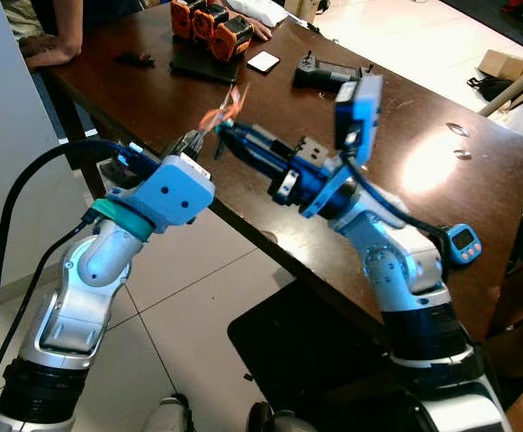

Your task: Hang keys on a hook

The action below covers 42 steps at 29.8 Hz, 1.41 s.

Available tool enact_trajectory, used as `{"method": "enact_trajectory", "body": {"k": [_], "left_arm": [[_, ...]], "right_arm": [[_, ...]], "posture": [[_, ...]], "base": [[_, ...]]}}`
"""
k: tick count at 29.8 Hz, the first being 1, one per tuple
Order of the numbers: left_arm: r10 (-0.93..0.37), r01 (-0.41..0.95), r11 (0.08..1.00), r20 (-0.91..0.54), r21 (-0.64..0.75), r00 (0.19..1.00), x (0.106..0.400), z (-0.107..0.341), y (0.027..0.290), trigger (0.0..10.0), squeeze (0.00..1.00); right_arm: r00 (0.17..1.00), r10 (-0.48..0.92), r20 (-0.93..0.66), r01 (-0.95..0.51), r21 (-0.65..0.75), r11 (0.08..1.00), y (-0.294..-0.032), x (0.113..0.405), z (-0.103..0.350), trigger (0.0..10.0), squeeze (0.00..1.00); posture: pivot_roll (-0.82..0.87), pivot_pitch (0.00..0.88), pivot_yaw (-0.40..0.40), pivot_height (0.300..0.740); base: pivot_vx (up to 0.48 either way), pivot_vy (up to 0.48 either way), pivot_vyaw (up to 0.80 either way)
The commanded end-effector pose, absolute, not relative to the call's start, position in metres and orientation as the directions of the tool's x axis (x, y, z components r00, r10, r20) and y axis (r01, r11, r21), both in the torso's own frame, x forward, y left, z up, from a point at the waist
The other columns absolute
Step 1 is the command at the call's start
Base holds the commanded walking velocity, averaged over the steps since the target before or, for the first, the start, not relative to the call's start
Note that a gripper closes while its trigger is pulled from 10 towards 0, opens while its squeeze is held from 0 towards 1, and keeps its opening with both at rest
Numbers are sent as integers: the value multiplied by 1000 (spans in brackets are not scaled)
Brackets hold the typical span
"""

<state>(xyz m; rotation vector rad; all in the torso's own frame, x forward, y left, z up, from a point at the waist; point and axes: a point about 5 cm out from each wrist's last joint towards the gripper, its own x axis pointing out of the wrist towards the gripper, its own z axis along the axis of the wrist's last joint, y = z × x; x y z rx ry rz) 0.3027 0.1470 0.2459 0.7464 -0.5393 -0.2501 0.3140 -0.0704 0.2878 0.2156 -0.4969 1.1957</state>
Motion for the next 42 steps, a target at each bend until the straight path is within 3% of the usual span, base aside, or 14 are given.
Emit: {"method": "enact_trajectory", "body": {"k": [1, 12, 13, 15, 16, 17, 20, 27, 30, 37, 40, 41, 42], "left_arm": [[-405, 43, 705, 352, 708, 844, 302, 238, 146, 0, 0], [-438, 86, 707, 340, 702, 833, 302, 236, 141, 0, 0], [-458, 116, 709, 329, 696, 826, 301, 234, 139, 78, 482], [-458, 116, 709, 329, 696, 826, 301, 234, 139, 78, 482], [-472, 136, 709, 322, 692, 821, 300, 233, 137, 6039, 1000], [-506, 199, 711, 294, 674, 811, 298, 227, 131, 10000, 1000], [-573, 339, 699, 210, 629, 792, 292, 207, 121, 10000, 1000], [-557, 392, 716, 134, 578, 820, 292, 180, 129, 10000, 1000], [-478, 422, 755, -20, 502, 878, 292, 126, 152, 10000, 1000], [-422, 415, 796, -87, 441, 902, 288, 100, 165, 10000, 1000], [-350, 388, 840, -168, 380, 922, 282, 72, 180, 10000, 1000], [-235, 308, 890, -243, 335, 941, 274, 46, 198, 10000, 1000], [-235, 308, 890, -243, 335, 941, 274, 46, 198, 10000, 1000]], "right_arm": [[256, 825, 504, -930, -102, 352, -76, 311, 294, 0, 0], [281, 815, 507, -917, -109, 384, -81, 313, 297, 0, 0], [286, 816, 503, -916, -106, 386, -81, 313, 297, 0, 0], [286, 816, 503, -916, -106, 386, -81, 313, 297, 0, 0], [288, 816, 500, -916, -104, 387, -81, 313, 297, 0, 0], [289, 821, 493, -918, -101, 384, -79, 313, 296, 0, 0], [293, 831, 473, -919, -100, 381, -76, 313, 293, 0, 0], [321, 840, 437, -910, -102, 401, -71, 316, 287, 0, 0], [339, 847, 408, -911, -82, 404, -62, 316, 276, 0, 0], [353, 845, 403, -908, -70, 413, -60, 316, 272, 0, 0], [364, 836, 410, -905, -57, 422, -60, 316, 271, 0, 0], [378, 820, 429, -900, -38, 435, -62, 316, 271, 0, 0], [378, 820, 429, -900, -38, 435, -62, 316, 271, 0, 0]], "posture": [[176, 97, -41, 740], [173, 100, -35, 740], [173, 100, -35, 740], [173, 100, -35, 740], [173, 100, -35, 740], [177, 102, -35, 740], [178, 104, -37, 740], [179, 105, -38, 740], [178, 105, -38, 740], [178, 106, -35, 740], [178, 106, -33, 740], [176, 107, -32, 740], [176, 107, -32, 740]], "base": [[0, 0, 0], [0, 0, 0], [0, 0, 0], [0, 0, 0], [0, 0, 0], [0, 0, 0], [0, 0, 0], [0, 0, 0], [0, 0, 0], [0, 0, 0], [0, 0, 0], [0, 0, 0], [0, 0, 0]]}}
